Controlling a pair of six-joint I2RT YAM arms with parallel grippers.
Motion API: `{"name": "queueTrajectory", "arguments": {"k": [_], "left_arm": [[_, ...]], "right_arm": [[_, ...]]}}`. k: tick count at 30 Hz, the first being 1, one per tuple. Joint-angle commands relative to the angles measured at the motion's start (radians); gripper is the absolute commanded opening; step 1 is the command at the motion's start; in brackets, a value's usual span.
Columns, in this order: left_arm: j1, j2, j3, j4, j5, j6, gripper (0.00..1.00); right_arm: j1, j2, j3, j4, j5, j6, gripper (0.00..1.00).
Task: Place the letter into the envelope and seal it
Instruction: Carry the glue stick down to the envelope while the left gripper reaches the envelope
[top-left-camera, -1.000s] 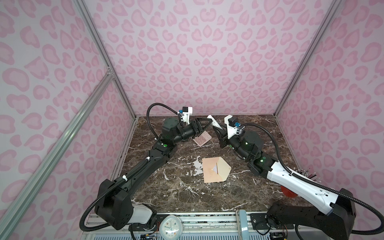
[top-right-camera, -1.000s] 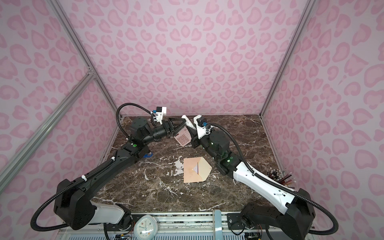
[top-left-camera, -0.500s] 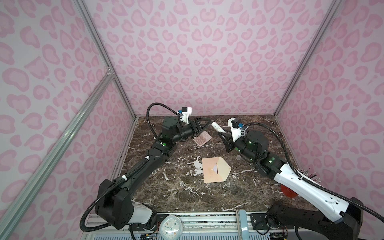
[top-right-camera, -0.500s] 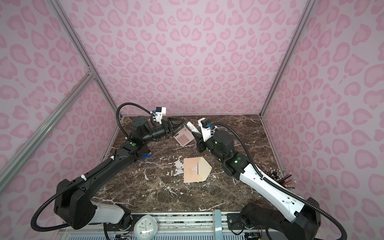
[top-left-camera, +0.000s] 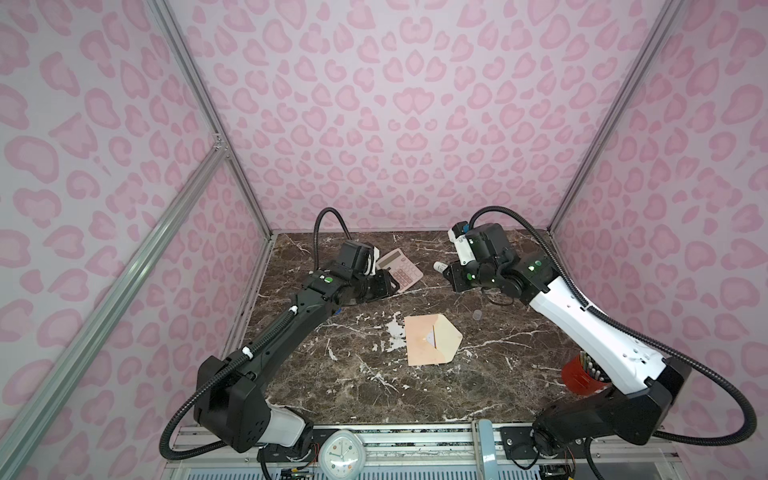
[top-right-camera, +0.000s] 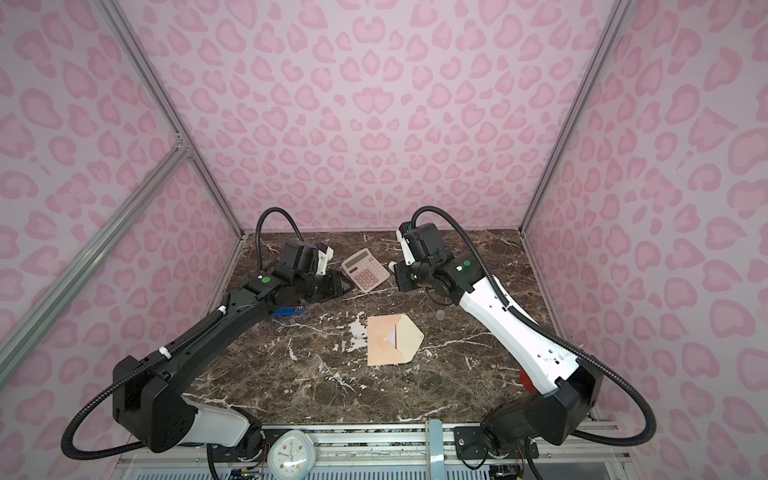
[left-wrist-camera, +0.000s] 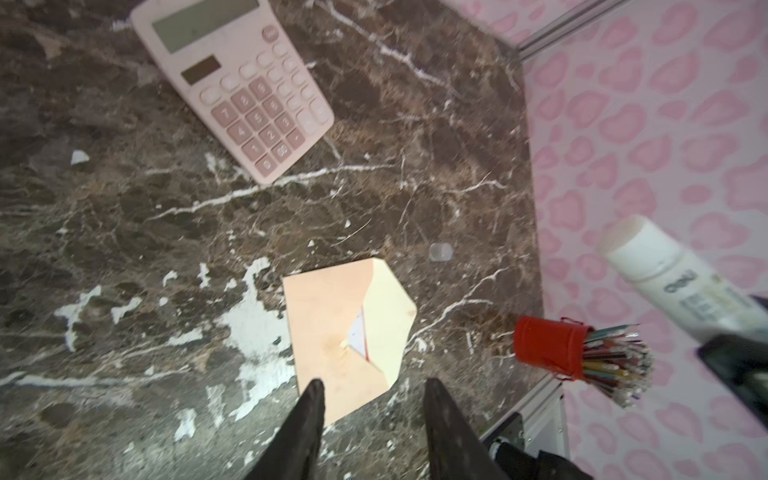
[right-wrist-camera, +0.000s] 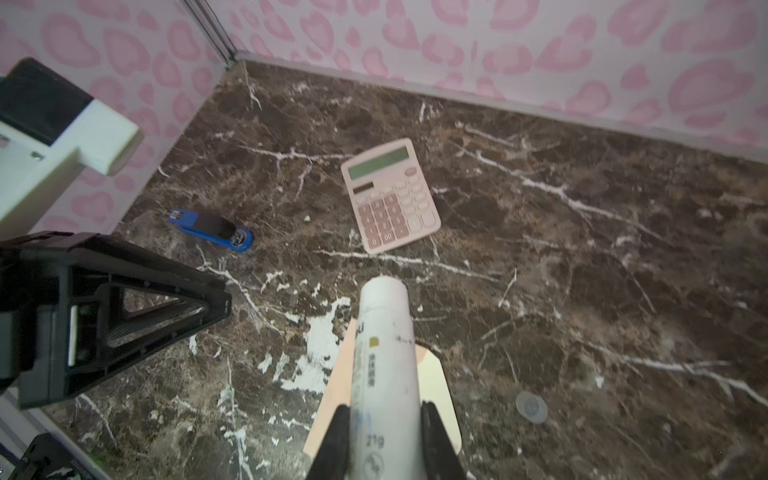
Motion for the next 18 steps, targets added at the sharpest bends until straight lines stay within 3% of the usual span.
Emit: {"name": "queueTrajectory", "arguments": {"k": [1, 9, 18], "left_arm": [[-0.013, 0.019, -0.034, -0.020, 0.023, 0.047, 0.42], [-0.033, 0.050, -0.150, 0.136, 0.120, 0.009, 0.38], [-0.043, 0.139, -0.244, 0.300, 0.203, -0.027, 0.12]], "right_arm": [[-0.001, 0.072, 0.054, -0.266, -0.058, 0.097, 0.08], [0.008, 0.213, 0.144, -0.411, -0.151, 0.172, 0.08], [0.066, 0.338, 0.189, -0.490, -0.190, 0.182, 0.09]]}}
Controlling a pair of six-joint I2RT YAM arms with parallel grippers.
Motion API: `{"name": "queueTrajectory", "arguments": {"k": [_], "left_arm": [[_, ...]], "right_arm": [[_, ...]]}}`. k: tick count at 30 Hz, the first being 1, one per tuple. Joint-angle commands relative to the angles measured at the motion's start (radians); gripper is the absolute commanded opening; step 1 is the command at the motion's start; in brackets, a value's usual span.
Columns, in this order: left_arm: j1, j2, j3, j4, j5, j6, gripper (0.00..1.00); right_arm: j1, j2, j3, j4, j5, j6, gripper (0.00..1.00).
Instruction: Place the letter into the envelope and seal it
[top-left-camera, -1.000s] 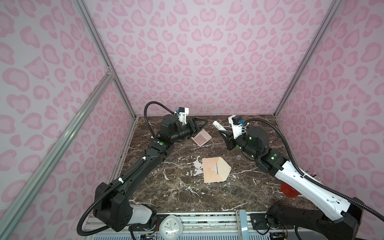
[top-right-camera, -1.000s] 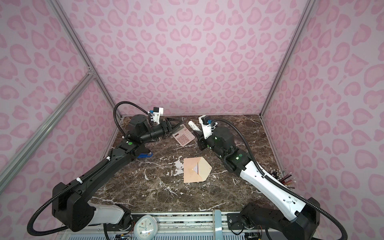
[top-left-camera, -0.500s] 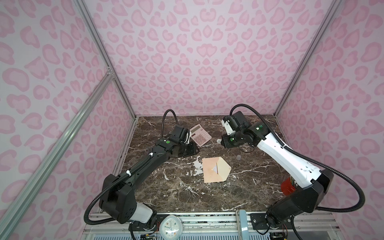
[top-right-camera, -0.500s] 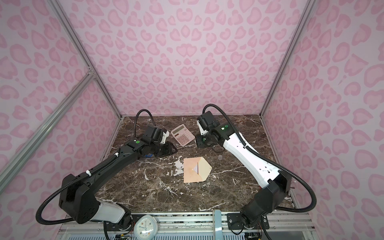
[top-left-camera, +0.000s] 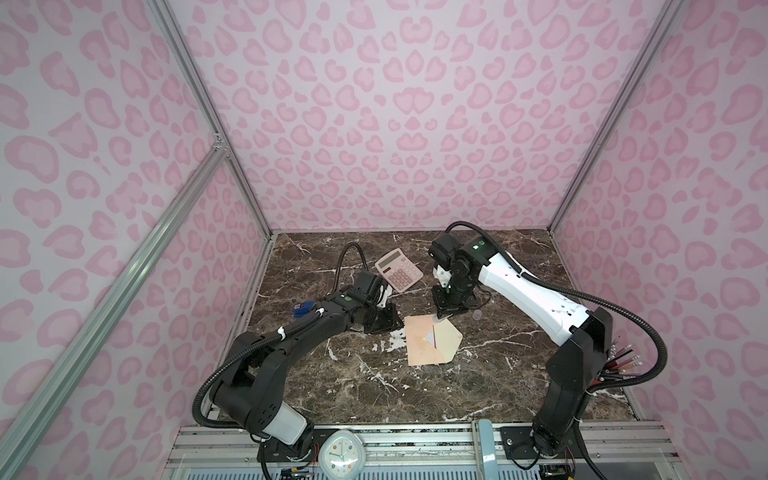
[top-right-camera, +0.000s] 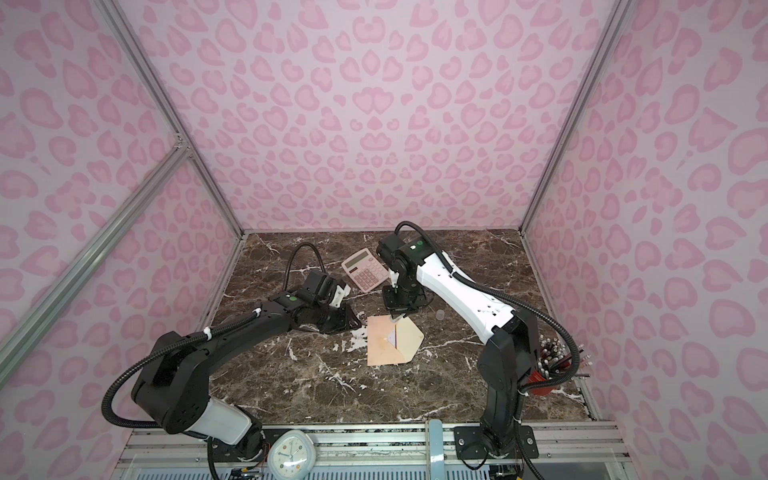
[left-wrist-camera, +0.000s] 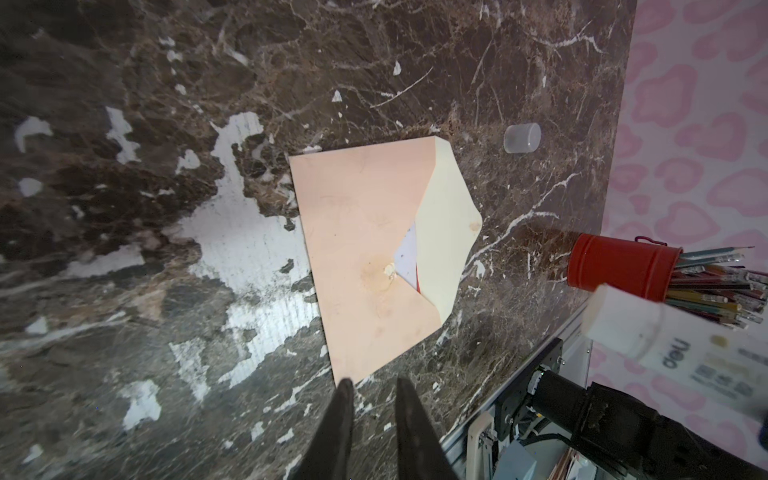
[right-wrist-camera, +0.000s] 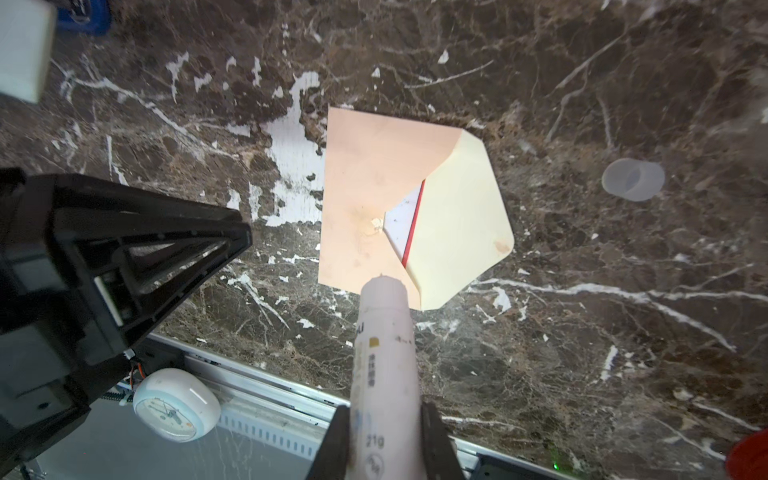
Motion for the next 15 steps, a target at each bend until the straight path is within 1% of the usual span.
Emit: {"name": "queueTrajectory", "arguments": {"k": [1, 3, 9, 15], "left_arm": [[0.000, 0.033, -0.010, 0.106, 0.048, -0.017, 0.10], [-0.002, 0.060, -0.015, 0.136, 0.059, -0.023, 0.04], [-0.001, 0.148, 0.002, 0.193, 0.088, -0.024, 0.04], [0.001, 0.228, 0.044, 0.185, 0.088, 0.017, 0.04]], "right_arm": [[0.015, 0.030, 0.006, -0.048, -0.018, 0.023, 0.09], [0.023, 0.045, 0.008, -0.048, -0.022, 0.034, 0.09], [0.044, 0.092, 0.022, -0.047, -0.019, 0.064, 0.08], [0.060, 0.137, 0.031, -0.036, -0.012, 0.097, 0.08]]}}
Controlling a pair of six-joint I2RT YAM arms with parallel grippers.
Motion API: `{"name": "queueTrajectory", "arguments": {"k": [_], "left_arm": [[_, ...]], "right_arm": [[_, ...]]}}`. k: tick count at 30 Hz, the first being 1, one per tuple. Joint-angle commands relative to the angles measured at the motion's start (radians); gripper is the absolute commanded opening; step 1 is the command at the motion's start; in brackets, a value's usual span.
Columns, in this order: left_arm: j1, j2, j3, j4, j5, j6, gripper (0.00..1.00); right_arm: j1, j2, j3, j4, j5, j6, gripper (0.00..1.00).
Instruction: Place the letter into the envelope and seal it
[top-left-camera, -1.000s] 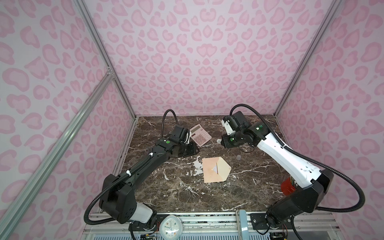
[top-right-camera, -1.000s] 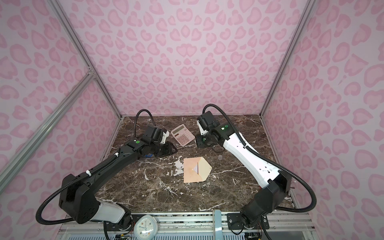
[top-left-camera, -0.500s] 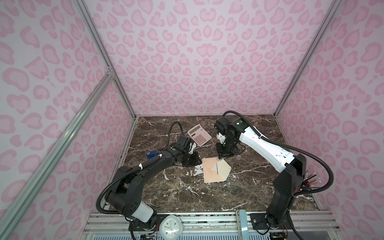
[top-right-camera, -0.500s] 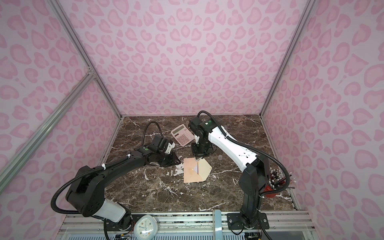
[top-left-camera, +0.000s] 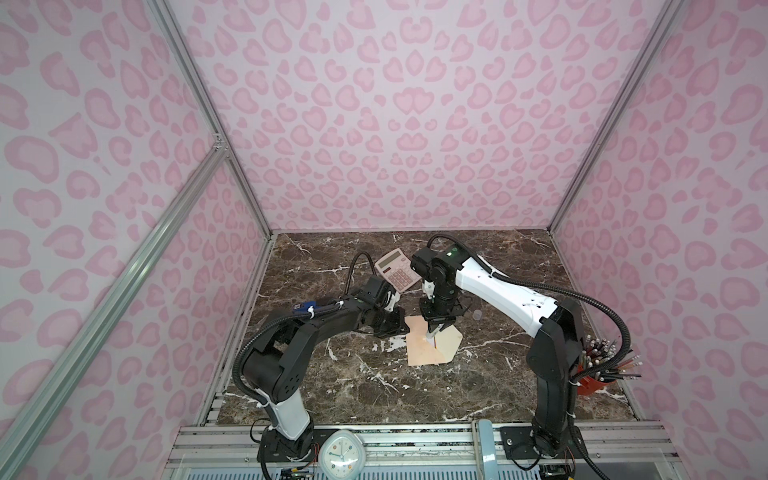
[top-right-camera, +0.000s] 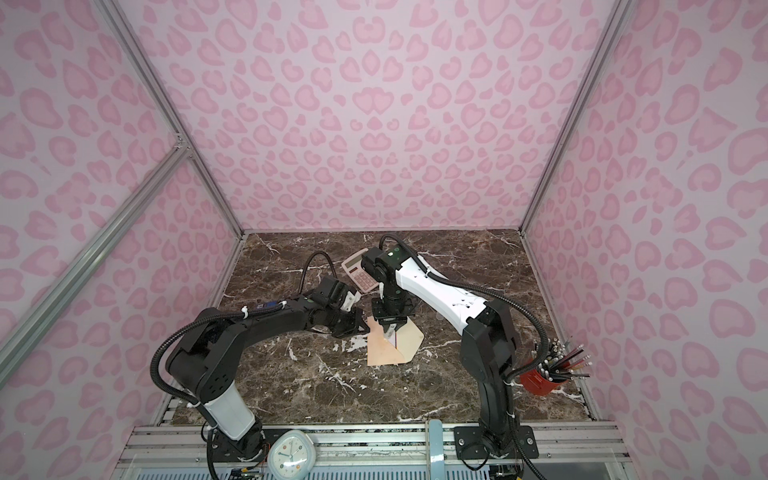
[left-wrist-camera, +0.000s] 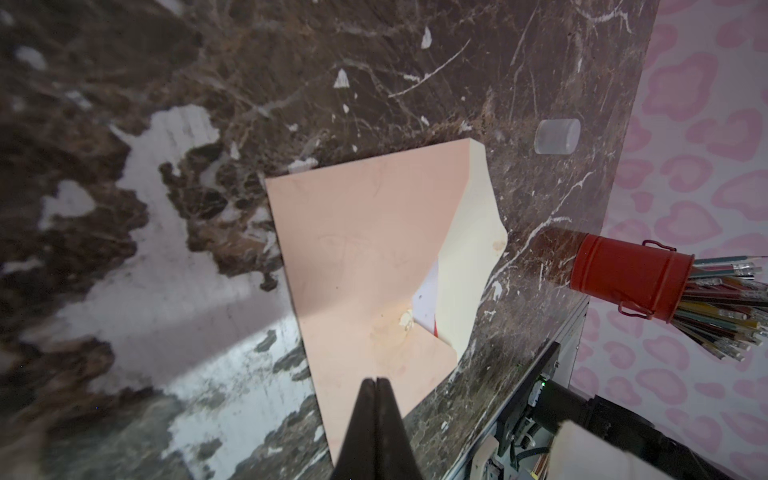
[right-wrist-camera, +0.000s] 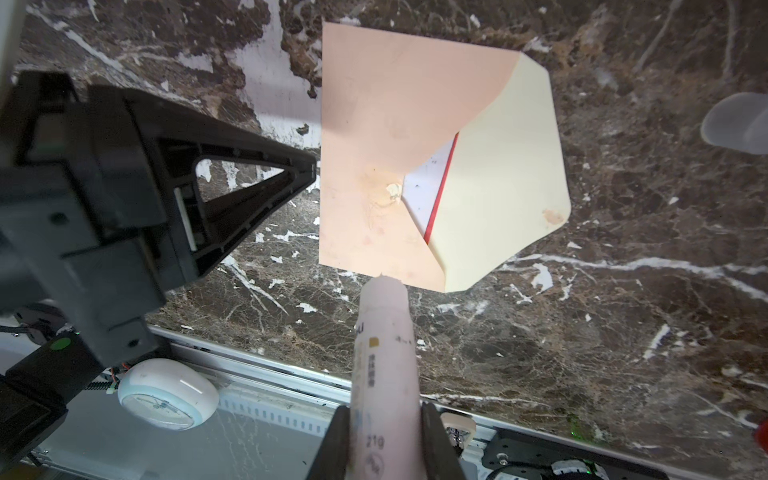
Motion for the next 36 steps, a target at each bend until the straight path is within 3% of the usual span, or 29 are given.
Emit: {"name": "queueTrajectory", "arguments": {"k": [1, 36], "left_arm": [[0.003, 0.028, 0.026, 0.028, 0.015, 0.041, 0.04], [0.013, 0.155, 0.068, -0.004, 0.036, 0.085, 0.04]], "right_arm": [[0.007, 0.029, 0.013, -0.009, 0.012, 0.029, 0.08], [0.011, 0.235, 0.090, 0.043, 0.031, 0.054, 0.04]]}}
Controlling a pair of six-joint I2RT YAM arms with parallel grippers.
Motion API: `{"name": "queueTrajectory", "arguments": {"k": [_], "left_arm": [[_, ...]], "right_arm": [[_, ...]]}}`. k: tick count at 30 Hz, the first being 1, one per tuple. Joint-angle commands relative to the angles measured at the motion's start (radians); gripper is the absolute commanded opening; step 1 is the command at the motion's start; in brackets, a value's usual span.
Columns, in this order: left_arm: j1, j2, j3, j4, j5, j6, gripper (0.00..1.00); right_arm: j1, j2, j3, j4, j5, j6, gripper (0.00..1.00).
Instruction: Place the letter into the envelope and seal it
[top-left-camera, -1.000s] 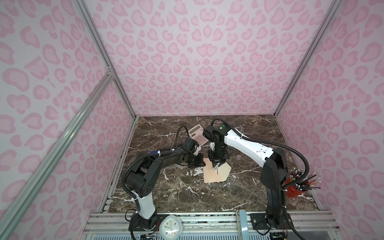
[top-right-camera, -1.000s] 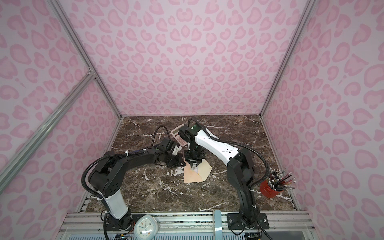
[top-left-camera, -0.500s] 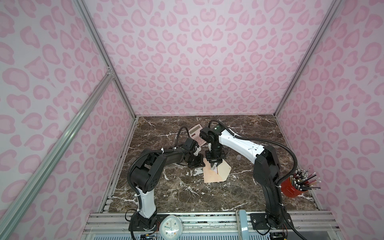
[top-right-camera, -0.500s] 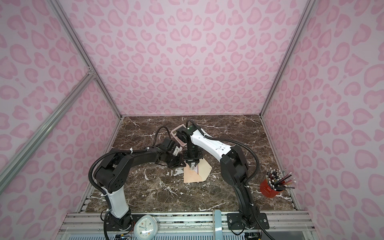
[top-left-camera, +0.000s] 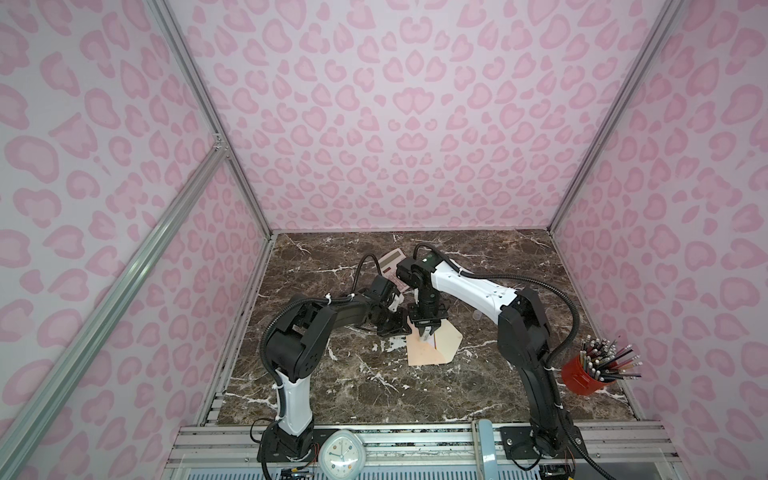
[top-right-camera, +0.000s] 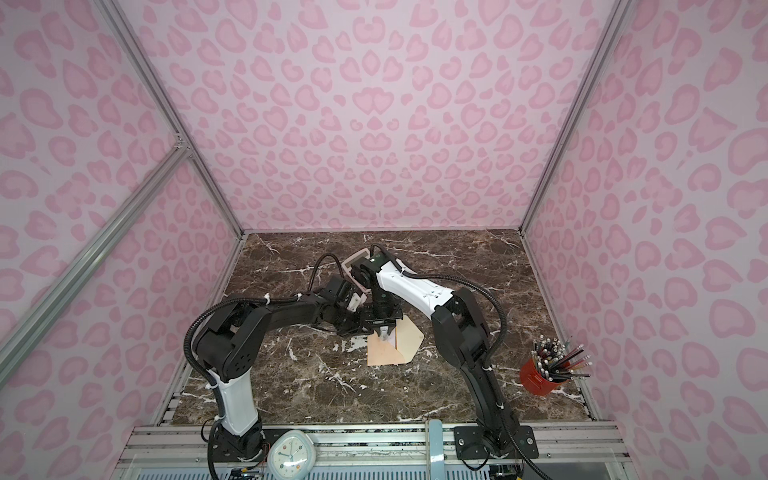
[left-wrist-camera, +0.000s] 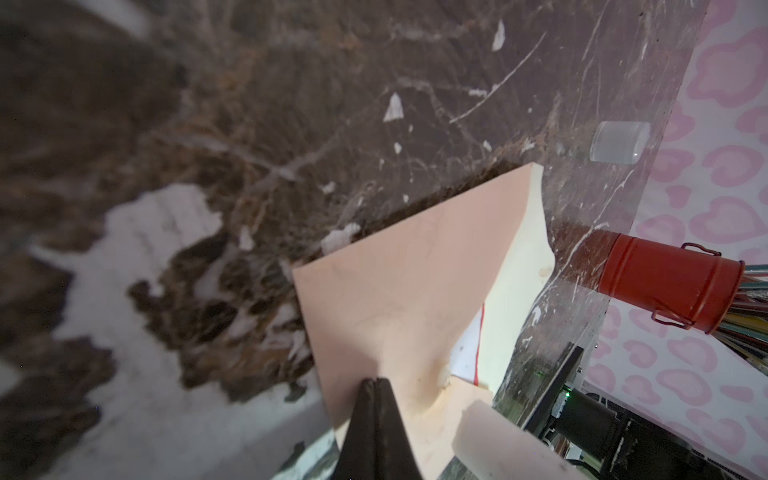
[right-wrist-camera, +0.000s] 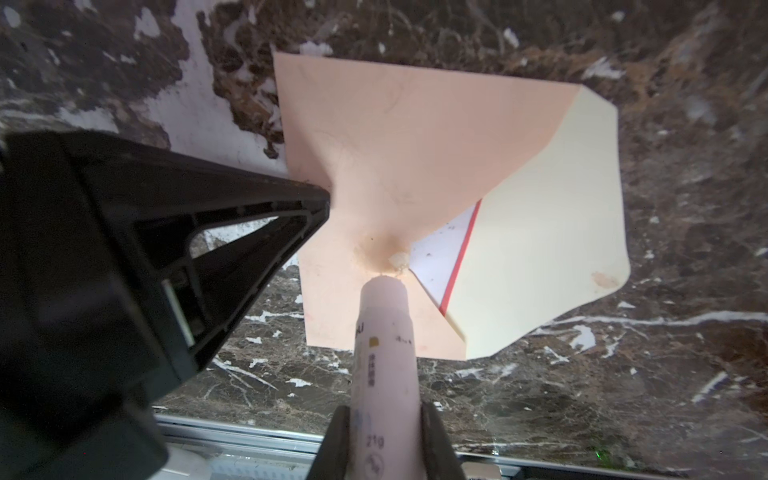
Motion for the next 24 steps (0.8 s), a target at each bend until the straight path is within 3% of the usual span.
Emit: {"name": "queueTrajectory", "arguments": {"k": [1, 24], "left_arm": [[0.000, 0.010, 0.004, -0.020, -0.006, 0.022, 0.04], [0.003, 0.014, 0.009, -0.047, -0.016, 0.039, 0.04]], "right_arm": [[0.001, 0.021, 0.010, -0.001, 0.010, 0.001, 0.04], [-0.004, 0.074, 0.020, -0.012, 0.015, -0.012, 0.01]]}}
